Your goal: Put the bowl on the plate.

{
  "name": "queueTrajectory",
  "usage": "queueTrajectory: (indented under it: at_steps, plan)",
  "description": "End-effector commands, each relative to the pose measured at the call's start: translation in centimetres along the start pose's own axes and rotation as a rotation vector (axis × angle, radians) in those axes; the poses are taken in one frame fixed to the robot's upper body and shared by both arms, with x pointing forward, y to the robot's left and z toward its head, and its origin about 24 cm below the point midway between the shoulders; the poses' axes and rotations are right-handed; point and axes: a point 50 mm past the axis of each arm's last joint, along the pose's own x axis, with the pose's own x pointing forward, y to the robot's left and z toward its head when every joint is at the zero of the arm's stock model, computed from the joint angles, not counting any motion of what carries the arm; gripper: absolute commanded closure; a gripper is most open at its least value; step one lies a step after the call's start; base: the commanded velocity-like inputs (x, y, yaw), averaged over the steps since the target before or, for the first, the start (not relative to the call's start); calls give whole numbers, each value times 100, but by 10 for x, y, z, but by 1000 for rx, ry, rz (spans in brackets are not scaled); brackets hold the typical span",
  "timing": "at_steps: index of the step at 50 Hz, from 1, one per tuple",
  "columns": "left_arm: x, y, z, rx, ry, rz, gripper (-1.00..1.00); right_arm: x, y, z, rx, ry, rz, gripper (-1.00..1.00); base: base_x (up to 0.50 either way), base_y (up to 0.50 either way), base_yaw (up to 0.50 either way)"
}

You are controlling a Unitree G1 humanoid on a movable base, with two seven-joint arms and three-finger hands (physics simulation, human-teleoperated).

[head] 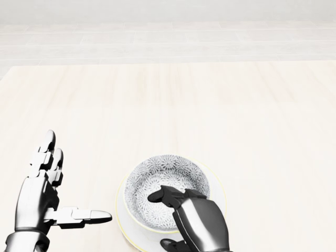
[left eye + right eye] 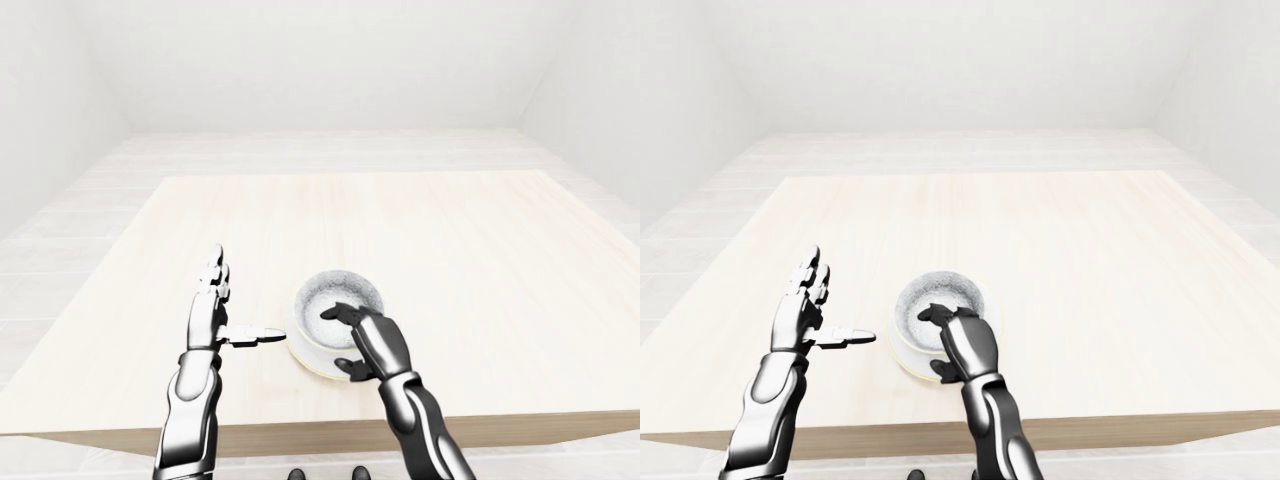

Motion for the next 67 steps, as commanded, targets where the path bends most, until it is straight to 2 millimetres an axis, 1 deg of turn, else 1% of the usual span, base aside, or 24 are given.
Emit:
queueTrajectory:
  at_steps: [1, 6, 24, 26, 33, 34, 35, 40, 49, 55, 57, 62, 63, 64, 67]
  plan:
    - [1, -1, 0, 0, 0, -2, -100, -6, -7, 4, -21, -20, -7, -12, 0, 0, 0]
    - [2, -2, 1, 0, -1, -2, -100, -12, -11, 4, -35, -22, -13, -8, 0, 0, 0]
    - [4, -2, 6, 3, -6, -3, -100, -36, -39, 4, -112, -18, -44, -8, 0, 0, 0]
    - [4, -2, 7, 0, -7, -3, -100, -35, -44, 4, -128, -18, -52, -7, 0, 0, 0]
    - [7, -2, 10, 7, -10, -10, -100, -45, -64, 0, -183, 12, -72, -7, 0, 0, 0]
    - [7, -2, 10, 7, -10, -10, -100, -45, -64, 0, -183, 13, -72, -7, 0, 0, 0]
    - [8, -1, 11, 10, -11, -9, -100, -47, -69, -2, -196, 22, -75, -7, 0, 0, 0]
    - [9, -2, 17, 11, -31, -12, -100, -49, -77, -7, -205, 59, -83, -8, 0, 0, 0]
    - [16, -3, 27, 19, -72, -19, -100, -61, -99, -23, -195, 160, -147, -7, 0, 0, 0]
    - [21, -6, 31, 26, -87, -30, -100, -66, -114, -30, -171, 208, -187, -16, 0, 0, 0]
    - [23, -7, 32, 31, -89, -34, -100, -68, -119, -32, -165, 222, -201, -24, 0, 0, 0]
    - [26, -6, 35, 36, -102, -35, -100, -69, -126, -35, -123, 236, -238, -25, 0, 0, 0]
    - [27, -6, 36, 38, -105, -35, -100, -68, -127, -35, -100, 232, -248, -30, 0, 0, 0]
    - [28, -6, 37, 40, -107, -37, -100, -68, -129, -36, -98, 237, -255, -40, 0, 0, 0]
    - [30, -5, 38, 43, -110, -36, -100, -69, -136, -39, -47, 231, -300, -44, 0, 0, 0]
